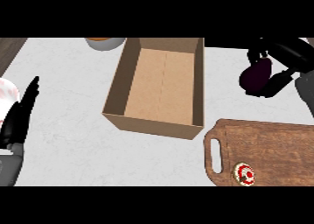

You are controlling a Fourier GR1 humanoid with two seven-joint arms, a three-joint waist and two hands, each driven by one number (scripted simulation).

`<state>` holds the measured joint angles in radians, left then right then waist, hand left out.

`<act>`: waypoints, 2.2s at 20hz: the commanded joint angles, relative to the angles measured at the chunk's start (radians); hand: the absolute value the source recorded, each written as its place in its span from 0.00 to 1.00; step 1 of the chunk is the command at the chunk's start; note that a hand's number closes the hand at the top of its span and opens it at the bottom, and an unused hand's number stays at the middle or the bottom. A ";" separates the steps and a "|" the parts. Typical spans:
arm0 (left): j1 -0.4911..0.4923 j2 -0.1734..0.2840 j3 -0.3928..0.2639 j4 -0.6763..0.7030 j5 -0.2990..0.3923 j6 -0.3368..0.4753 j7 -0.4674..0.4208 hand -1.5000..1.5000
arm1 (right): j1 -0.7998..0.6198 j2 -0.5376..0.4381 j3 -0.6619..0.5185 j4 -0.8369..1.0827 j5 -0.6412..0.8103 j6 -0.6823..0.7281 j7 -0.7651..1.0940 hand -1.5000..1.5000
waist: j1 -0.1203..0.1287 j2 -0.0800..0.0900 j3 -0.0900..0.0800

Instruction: Pick the eggplant from the cutting board and place it in the cardboard box

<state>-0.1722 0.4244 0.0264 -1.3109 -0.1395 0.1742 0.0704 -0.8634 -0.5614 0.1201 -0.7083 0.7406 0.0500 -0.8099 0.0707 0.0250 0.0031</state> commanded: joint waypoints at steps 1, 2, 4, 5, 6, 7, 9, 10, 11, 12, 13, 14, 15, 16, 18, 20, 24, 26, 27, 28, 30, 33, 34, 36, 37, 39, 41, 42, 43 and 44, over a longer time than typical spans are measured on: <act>-0.021 0.000 0.010 0.020 -0.006 0.006 0.008 0.50 | -0.133 0.004 -0.082 0.108 -0.064 -0.013 -0.136 1.00 | -0.004 -0.001 -0.001; 0.030 -0.017 -0.007 -0.010 -0.013 0.014 -0.009 0.50 | -0.125 0.005 -0.095 0.149 -0.070 -0.035 -0.188 1.00 | 0.003 -0.002 0.000; 0.002 0.026 0.053 0.076 0.024 -0.028 -0.065 0.50 | -0.199 0.053 -0.083 0.151 -0.073 0.018 -0.180 1.00 | -0.024 -0.009 -0.003; -0.002 -0.049 -0.008 0.055 -0.034 0.042 -0.048 0.50 | -0.250 0.080 -0.079 0.194 -0.058 0.010 -0.165 1.00 | -0.017 -0.006 -0.003; 0.032 0.003 0.031 0.045 0.010 -0.018 -0.062 0.50 | -0.236 0.084 -0.087 0.247 -0.053 -0.024 -0.212 1.00 | -0.010 -0.006 -0.002; 0.058 0.012 0.026 -0.026 0.005 -0.018 0.000 0.50 | -0.269 0.095 -0.071 0.226 -0.054 0.053 -0.183 1.00 | -0.020 -0.015 -0.002; 0.029 -0.005 0.037 0.035 -0.015 0.017 -0.040 0.50 | -0.285 0.133 -0.074 0.253 -0.067 0.072 -0.193 1.00 | -0.030 -0.014 -0.003; 0.016 0.040 0.072 0.029 0.035 -0.046 -0.006 0.50 | -0.323 0.158 -0.080 0.237 -0.086 0.117 -0.137 1.00 | -0.033 -0.018 -0.003; 0.015 -0.005 0.037 0.050 -0.010 0.000 -0.033 0.50 | -0.316 0.165 -0.079 0.262 -0.092 0.143 -0.165 1.00 | -0.038 -0.016 -0.003; 0.018 -0.018 0.018 0.011 -0.019 0.010 0.001 0.50 | -0.374 0.194 -0.093 0.267 -0.111 0.170 -0.103 1.00 | -0.031 -0.017 -0.003; 0.028 -0.004 0.045 0.046 -0.003 -0.007 -0.043 0.50 | -0.373 0.222 -0.088 0.278 -0.104 0.155 -0.081 1.00 | -0.037 -0.017 -0.004; 0.038 0.007 0.038 0.036 -0.005 -0.025 -0.043 0.50 | -0.395 0.231 -0.093 0.297 -0.112 0.184 -0.063 1.00 | -0.034 -0.017 -0.003; 0.035 0.012 0.040 -0.017 -0.008 -0.017 0.017 0.50 | -0.402 0.262 -0.100 0.271 -0.128 0.192 -0.027 1.00 | -0.042 -0.023 -0.003; 0.010 0.014 0.051 0.014 0.001 -0.025 0.001 0.50 | -0.437 0.286 -0.109 0.277 -0.139 0.211 0.031 1.00 | -0.046 -0.022 -0.004; 0.070 -0.014 0.032 0.020 -0.017 -0.012 -0.051 0.50 | -0.438 0.355 -0.123 0.301 -0.144 0.150 0.065 1.00 | -0.039 -0.020 -0.004; 0.028 0.011 0.040 -0.039 -0.016 -0.023 0.035 0.50 | -0.487 0.347 -0.129 0.355 -0.140 0.192 0.084 1.00 | -0.031 -0.017 -0.003; 0.074 -0.004 0.053 -0.050 -0.008 -0.019 0.002 0.50 | -0.528 0.442 -0.152 0.386 -0.159 0.178 0.191 1.00 | -0.031 -0.017 -0.003; 0.014 -0.046 0.021 -0.010 -0.055 0.028 0.027 0.50 | -0.534 0.473 -0.145 0.400 -0.155 0.198 0.195 1.00 | -0.042 -0.016 -0.003; 0.044 -0.006 0.057 -0.026 -0.001 -0.035 0.007 0.50 | -0.597 0.484 -0.141 0.418 -0.144 0.204 0.259 1.00 | -0.027 -0.015 -0.004; 0.007 0.028 0.086 0.011 0.007 -0.057 0.003 0.50 | -0.553 0.509 -0.149 0.420 -0.148 0.152 0.222 1.00 | -0.034 -0.013 -0.004; -0.028 0.021 0.073 0.034 -0.013 -0.049 0.000 0.50 | -0.584 0.555 -0.146 0.455 -0.134 0.110 0.261 1.00 | -0.025 -0.007 -0.004; 0.008 -0.030 0.043 0.035 -0.040 -0.014 -0.029 0.50 | -0.575 0.559 -0.119 0.491 -0.139 0.060 0.260 1.00 | -0.007 -0.005 -0.005; -0.034 -0.032 0.030 0.024 -0.043 -0.022 -0.002 0.50 | -0.566 0.560 -0.081 0.505 -0.149 0.043 0.270 1.00 | 0.009 -0.004 -0.005; -0.030 -0.032 0.021 0.020 -0.047 -0.033 0.000 0.50 | -0.586 0.560 -0.052 0.511 -0.134 -0.021 0.309 1.00 | 0.027 -0.002 -0.005; -0.019 -0.031 0.022 0.005 -0.050 -0.030 0.005 0.50 | -0.573 0.561 -0.063 0.522 -0.152 -0.043 0.332 1.00 | 0.026 -0.003 -0.005; -0.017 -0.032 0.022 0.001 -0.033 -0.053 0.002 0.50 | -0.589 0.561 -0.081 0.557 -0.170 0.021 0.373 1.00 | 0.016 -0.003 -0.005; -0.010 -0.044 0.011 0.007 -0.049 -0.038 -0.014 0.50 | -0.578 0.561 -0.089 0.591 -0.197 0.047 0.412 0.00 | 0.040 0.003 -0.005; -0.056 -0.050 0.008 0.035 -0.063 -0.026 -0.008 0.50 | -0.563 0.561 -0.069 0.598 -0.200 0.048 0.414 0.00 | 0.044 0.005 -0.006; -0.049 -0.072 -0.015 -0.015 -0.062 -0.028 0.011 0.50 | -0.568 0.561 -0.085 0.601 -0.215 0.042 0.419 0.00 | 0.060 0.007 -0.005; -0.055 -0.027 0.018 -0.019 -0.064 -0.030 0.048 0.50 | -0.578 0.561 -0.085 0.600 -0.214 0.071 0.412 0.00 | 0.040 0.002 -0.004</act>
<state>-0.2046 0.3822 0.0387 -1.3093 -0.1937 0.1438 0.0769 -1.4334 -0.0024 0.0375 -0.1359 0.5516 0.0901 -0.4297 0.1063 0.0272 -0.0018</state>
